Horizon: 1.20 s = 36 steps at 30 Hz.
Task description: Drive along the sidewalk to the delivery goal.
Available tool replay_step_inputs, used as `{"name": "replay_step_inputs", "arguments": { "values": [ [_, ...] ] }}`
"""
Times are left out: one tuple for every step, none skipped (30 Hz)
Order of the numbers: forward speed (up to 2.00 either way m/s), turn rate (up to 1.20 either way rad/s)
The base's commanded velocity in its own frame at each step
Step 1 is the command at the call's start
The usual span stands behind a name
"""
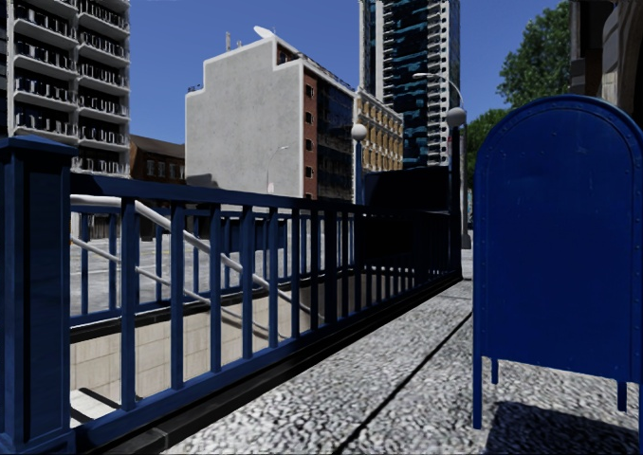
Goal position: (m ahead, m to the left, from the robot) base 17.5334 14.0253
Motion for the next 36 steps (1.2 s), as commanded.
{"name": "replay_step_inputs", "arguments": {
  "values": [
    [-0.43,0.32],
    [-0.43,0.33],
    [-0.43,0.33],
    [-0.43,0.36],
    [-0.43,0.4],
    [-0.43,0.46],
    [-0.43,0.48],
    [-0.43,0.49],
    [-0.43,0.49],
    [-0.43,0.49],
    [-0.43,0.49],
    [-0.43,0.49],
    [-0.44,0.49],
    [-0.44,0.49],
    [-0.44,0.49],
    [-0.44,0.49],
    [-0.44,0.49],
    [-0.44,0.49],
    [-0.44,0.49],
    [-0.44,0.49],
    [-0.44,0.49],
    [-0.44,0.49],
    [-0.44,0.49],
    [-0.44,0.49],
    [-0.44,0.49],
    [-0.44,0.49],
    [-0.44,0.49],
    [-0.44,0.49],
    [-0.44,0.49],
    [-0.44,0.49],
    [-0.44,0.49],
    [-0.44,0.49],
    [-0.44,0.49],
    [-0.44,0.5],
    [-0.44,0.5],
    [-0.44,0.5]
  ]
}}
